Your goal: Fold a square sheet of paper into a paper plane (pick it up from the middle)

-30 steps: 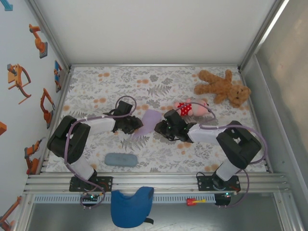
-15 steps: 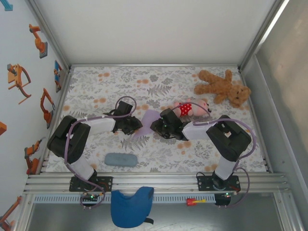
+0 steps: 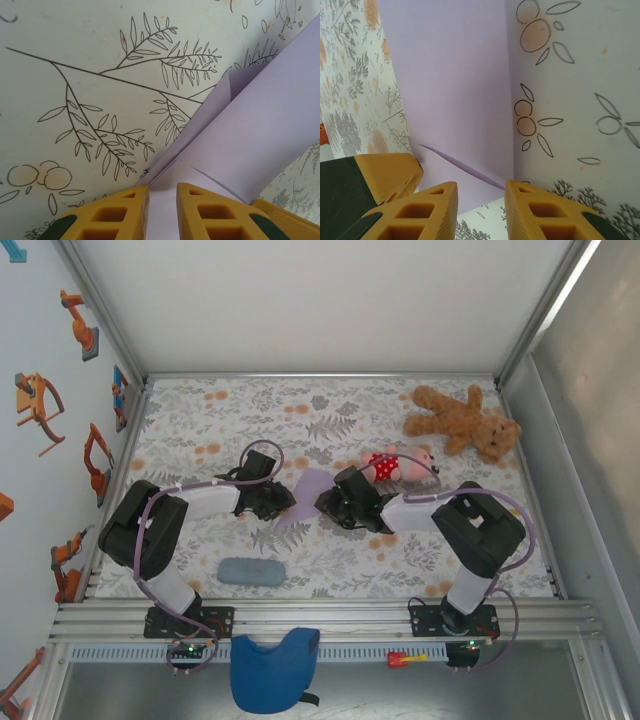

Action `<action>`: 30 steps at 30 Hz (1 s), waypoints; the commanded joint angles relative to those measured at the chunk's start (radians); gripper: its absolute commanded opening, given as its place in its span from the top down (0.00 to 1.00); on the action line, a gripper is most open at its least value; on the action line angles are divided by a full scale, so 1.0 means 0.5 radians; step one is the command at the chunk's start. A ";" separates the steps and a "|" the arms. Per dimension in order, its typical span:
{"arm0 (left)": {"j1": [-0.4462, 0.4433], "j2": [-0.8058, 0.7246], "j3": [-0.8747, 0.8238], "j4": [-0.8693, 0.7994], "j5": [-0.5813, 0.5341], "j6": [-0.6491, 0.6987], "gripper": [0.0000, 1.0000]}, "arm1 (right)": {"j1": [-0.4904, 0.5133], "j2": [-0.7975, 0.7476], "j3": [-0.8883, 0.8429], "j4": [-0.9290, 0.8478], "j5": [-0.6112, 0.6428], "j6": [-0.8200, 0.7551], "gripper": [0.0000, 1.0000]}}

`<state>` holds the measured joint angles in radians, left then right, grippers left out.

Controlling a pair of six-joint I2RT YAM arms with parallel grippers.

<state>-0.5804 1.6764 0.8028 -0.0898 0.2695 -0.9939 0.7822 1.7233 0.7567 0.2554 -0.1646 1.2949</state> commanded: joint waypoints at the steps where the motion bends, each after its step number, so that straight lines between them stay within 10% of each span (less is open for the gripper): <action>1: -0.011 0.063 -0.029 -0.202 -0.025 -0.002 0.77 | 0.012 -0.057 -0.031 -0.039 0.074 0.041 0.70; 30: 0.001 0.026 -0.024 -0.217 0.000 0.010 0.77 | 0.011 0.143 -0.064 0.503 -0.142 0.091 0.75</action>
<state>-0.5800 1.6768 0.8032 -0.0914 0.2703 -0.9939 0.7822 1.7813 0.7364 0.4175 -0.2199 1.3357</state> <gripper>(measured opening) 0.225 0.251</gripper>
